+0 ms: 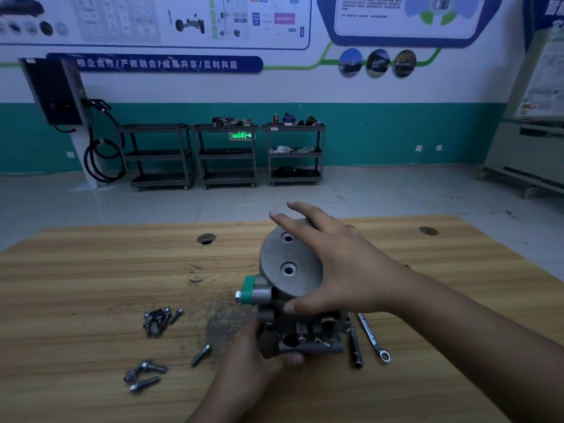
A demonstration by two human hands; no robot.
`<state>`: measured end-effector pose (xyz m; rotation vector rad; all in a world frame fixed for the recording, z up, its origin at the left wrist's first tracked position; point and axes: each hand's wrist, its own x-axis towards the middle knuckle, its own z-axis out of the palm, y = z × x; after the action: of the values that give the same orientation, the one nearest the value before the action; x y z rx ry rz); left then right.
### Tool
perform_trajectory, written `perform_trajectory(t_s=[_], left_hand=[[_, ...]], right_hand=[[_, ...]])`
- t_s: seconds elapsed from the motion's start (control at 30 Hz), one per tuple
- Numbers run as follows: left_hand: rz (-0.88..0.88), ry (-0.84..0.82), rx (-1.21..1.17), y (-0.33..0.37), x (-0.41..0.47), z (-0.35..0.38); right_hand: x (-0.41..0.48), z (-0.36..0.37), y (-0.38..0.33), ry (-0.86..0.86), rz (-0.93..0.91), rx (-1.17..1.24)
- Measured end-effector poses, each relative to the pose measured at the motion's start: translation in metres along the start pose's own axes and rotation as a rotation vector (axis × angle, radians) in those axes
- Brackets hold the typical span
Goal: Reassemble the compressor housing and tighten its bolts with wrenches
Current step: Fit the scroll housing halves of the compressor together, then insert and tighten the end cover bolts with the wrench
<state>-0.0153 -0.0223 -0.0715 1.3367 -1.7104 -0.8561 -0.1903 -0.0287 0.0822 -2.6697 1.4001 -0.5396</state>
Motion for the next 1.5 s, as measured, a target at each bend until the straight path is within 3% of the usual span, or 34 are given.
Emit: perform_trajectory(t_s=[0.3, 0.47, 0.57, 0.7, 0.83, 0.9, 1.0, 1.13, 1.23, 1.3, 1.4, 1.5], left_hand=[[-0.074, 0.057, -0.022, 0.003, -0.004, -0.002], [-0.044, 0.15, -0.05, 0.01, -0.011, 0.011], [-0.006, 0.171, -0.003, 0.015, -0.016, 0.015], [0.014, 0.08, 0.149, 0.007, -0.025, 0.002], [-0.09, 0.364, 0.596, -0.021, -0.026, -0.035], [-0.194, 0.335, 0.792, -0.032, -0.021, -0.047], [-0.214, 0.241, 0.886, -0.039, -0.015, -0.049], [-0.206, 0.25, 0.738, -0.028, -0.01, -0.049], [-0.011, 0.586, 0.365, -0.001, -0.014, -0.05], [0.187, 0.714, 0.139, 0.027, -0.02, -0.046], [0.472, 0.731, -0.1, 0.071, -0.029, -0.032], [0.598, 0.639, -0.172, 0.107, -0.03, -0.021]], right_hand=[[0.003, 0.016, -0.002, 0.134, 0.005, -0.04], [-0.024, 0.043, -0.002, 0.528, 0.276, 0.444], [-0.035, 0.057, 0.0, 0.582, 0.33, 0.728], [-0.04, 0.061, 0.005, 0.585, 0.338, 0.883], [-0.045, 0.065, 0.008, 0.584, 0.321, 0.922], [-0.047, 0.069, 0.008, 0.587, 0.301, 0.944], [-0.048, 0.073, 0.008, 0.594, 0.26, 0.956], [-0.046, 0.074, 0.007, 0.614, 0.238, 0.957], [-0.045, 0.071, 0.006, 0.598, 0.241, 1.05], [-0.044, 0.072, 0.01, 0.594, 0.258, 1.095], [-0.044, 0.073, 0.014, 0.596, 0.255, 1.114], [-0.045, 0.073, 0.015, 0.587, 0.248, 1.117]])
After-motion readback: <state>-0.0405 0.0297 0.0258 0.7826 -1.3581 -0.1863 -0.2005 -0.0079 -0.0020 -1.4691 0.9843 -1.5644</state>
